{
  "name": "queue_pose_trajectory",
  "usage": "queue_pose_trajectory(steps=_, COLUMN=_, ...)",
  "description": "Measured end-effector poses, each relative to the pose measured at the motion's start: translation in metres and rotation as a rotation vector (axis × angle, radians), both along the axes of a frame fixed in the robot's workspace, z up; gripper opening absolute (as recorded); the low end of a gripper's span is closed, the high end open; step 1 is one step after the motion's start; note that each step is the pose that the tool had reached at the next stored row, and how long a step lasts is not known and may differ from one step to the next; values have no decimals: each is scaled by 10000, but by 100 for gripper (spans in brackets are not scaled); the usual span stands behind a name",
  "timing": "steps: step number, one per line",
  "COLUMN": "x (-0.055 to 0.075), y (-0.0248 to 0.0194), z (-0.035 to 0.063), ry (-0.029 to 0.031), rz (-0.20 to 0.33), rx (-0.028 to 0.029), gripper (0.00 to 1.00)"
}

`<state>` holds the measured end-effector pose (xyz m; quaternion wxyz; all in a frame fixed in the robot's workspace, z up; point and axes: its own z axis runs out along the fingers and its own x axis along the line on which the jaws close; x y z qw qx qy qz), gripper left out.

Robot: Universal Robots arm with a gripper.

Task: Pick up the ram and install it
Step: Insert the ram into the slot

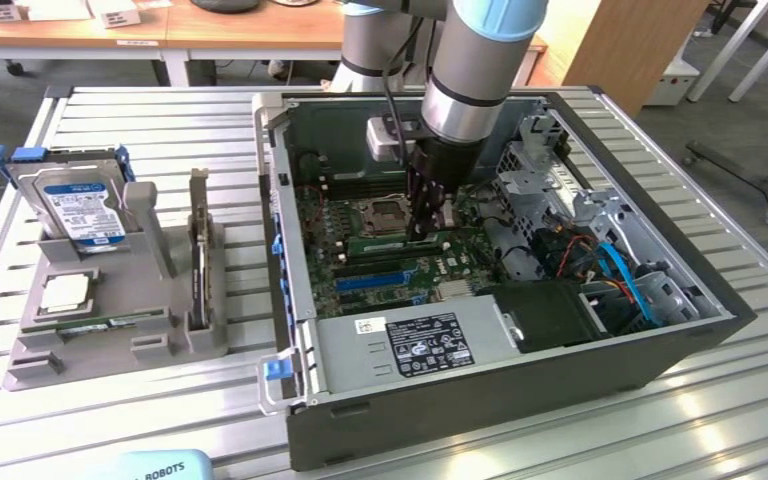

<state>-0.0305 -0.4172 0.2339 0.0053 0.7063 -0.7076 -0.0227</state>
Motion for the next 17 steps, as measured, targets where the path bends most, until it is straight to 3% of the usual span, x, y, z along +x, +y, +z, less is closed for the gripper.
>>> queue_pose_trajectory(steps=17, x=0, y=-8, z=-16, ry=-1, rz=0, rx=1, gripper=12)
